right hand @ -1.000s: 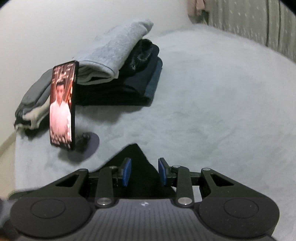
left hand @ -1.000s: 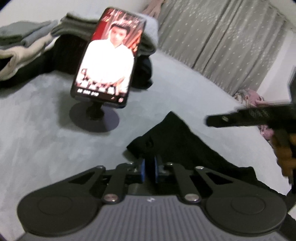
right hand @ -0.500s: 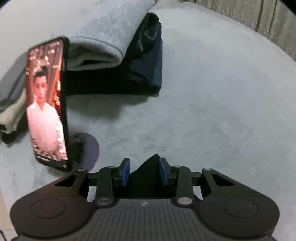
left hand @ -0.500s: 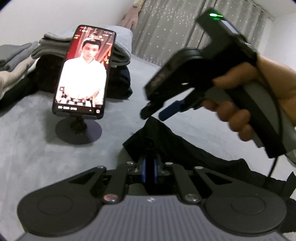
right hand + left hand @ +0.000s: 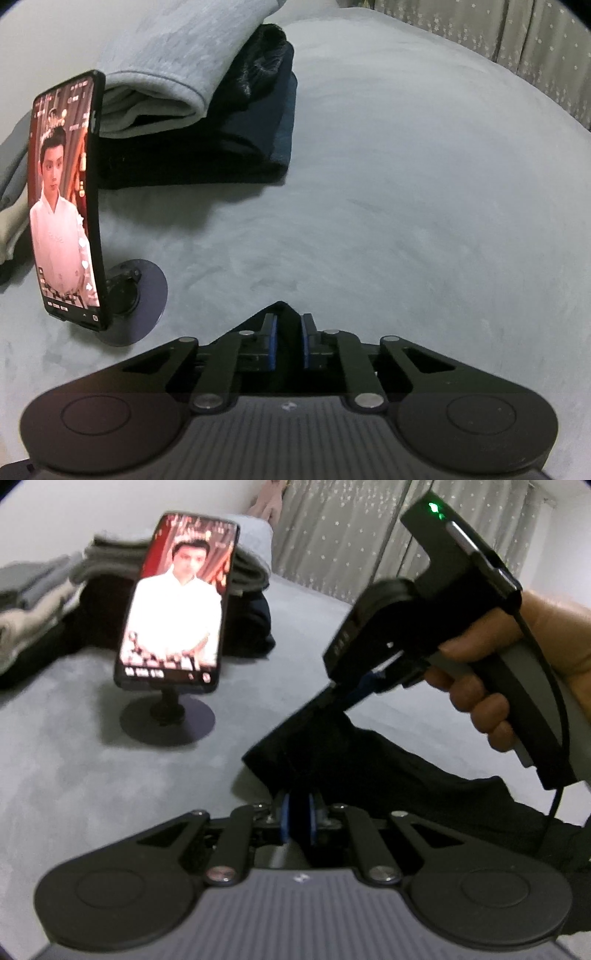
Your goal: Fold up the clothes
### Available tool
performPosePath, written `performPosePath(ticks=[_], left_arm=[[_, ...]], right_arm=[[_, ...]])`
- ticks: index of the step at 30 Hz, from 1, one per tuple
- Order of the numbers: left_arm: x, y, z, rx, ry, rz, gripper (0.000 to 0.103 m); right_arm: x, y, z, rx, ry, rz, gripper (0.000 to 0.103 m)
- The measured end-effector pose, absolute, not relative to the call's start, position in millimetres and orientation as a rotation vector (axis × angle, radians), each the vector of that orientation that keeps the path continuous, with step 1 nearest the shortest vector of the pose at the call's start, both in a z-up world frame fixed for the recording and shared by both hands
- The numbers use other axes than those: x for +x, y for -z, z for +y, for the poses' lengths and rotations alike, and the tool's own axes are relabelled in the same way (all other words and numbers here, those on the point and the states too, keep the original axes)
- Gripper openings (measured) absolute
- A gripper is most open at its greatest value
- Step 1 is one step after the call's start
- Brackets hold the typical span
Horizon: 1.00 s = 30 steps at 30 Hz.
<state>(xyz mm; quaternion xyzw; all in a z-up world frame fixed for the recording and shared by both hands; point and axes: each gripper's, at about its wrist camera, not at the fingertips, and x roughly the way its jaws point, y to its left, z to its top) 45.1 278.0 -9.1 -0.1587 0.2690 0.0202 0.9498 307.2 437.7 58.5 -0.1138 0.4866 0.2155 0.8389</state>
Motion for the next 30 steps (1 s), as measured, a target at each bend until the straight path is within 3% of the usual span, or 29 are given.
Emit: performPosePath(ticks=[4,18,20,22,24,30], left_arm=[[46,9,280,-0.333,-0.047,0.526,0.004],[52,-1,295,-0.361,-0.123,0.482,0.003],[60,6,300,-0.374,-0.138,0.506,0.003],[68,15,302,-0.354,-0.17,0.556,0.004],[67,19,305,-0.374,-0.179,0.584,0.005],[57,9,311,-0.431,-0.176,0.605,0.015]], right_arm=[[307,-63,436,-0.229,-0.451,1.004,0.007],[317,-65,441,-0.213,-0.439,0.964,0.003],[318,-64,440,-0.206,-0.445,0.966,0.007],[320,-65,435,-0.178,-0.453,0.974,0.021],[321,-68,429,-0.166,-0.453,0.967,0.028],[316,-83,401,-0.105,-0.489,0.936,0.028]])
